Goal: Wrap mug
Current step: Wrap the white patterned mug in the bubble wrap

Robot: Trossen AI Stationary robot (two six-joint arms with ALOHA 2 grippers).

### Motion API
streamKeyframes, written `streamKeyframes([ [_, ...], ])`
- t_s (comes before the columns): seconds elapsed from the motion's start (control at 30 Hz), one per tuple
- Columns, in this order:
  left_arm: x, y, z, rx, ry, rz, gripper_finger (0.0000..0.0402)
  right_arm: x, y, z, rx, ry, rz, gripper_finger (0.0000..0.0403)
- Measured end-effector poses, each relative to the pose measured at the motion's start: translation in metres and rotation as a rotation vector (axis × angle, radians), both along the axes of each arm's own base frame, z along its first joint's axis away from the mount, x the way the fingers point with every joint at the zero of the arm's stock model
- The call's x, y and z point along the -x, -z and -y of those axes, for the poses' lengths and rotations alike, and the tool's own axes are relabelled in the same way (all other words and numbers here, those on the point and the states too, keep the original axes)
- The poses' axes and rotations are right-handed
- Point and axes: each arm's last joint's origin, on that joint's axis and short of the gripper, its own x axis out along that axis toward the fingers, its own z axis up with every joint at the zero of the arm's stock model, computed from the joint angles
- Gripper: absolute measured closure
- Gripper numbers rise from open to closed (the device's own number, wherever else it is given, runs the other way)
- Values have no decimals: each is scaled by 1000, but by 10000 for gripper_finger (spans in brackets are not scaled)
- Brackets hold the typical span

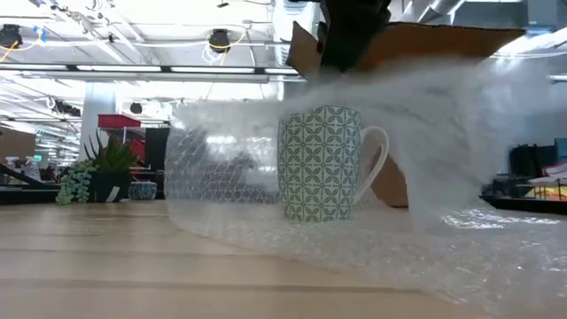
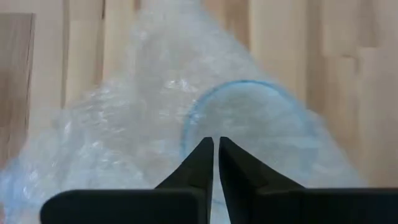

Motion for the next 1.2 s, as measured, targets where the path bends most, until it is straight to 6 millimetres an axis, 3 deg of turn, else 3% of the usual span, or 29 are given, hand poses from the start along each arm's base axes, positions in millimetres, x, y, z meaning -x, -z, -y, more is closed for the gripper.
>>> streamKeyframes([
  [0.17,-3,-1,3,8,26,22,263,-25,50,8,20,17,-59,399],
  [0.27,-3,-1,3,14,25,29,263,-29,59,15,22,33,-80,402],
  [0.37,-5,-2,5,21,40,44,263,-27,55,18,24,38,-89,403],
  [0.5,-8,-3,9,74,106,28,268,-17,30,20,17,61,-42,403],
  [0.67,-8,22,6,118,160,-57,299,-8,4,22,2,68,18,403],
  [0.83,-9,64,0,189,134,-43,353,-6,0,20,-1,62,32,403],
  [0.93,-14,80,-4,150,133,93,384,-5,-1,17,1,49,30,403],
  [1.03,-22,83,-9,120,142,189,398,-4,5,13,4,34,29,403],
  [1.2,-33,71,-9,55,148,340,395,-1,32,17,4,36,26,403],
])
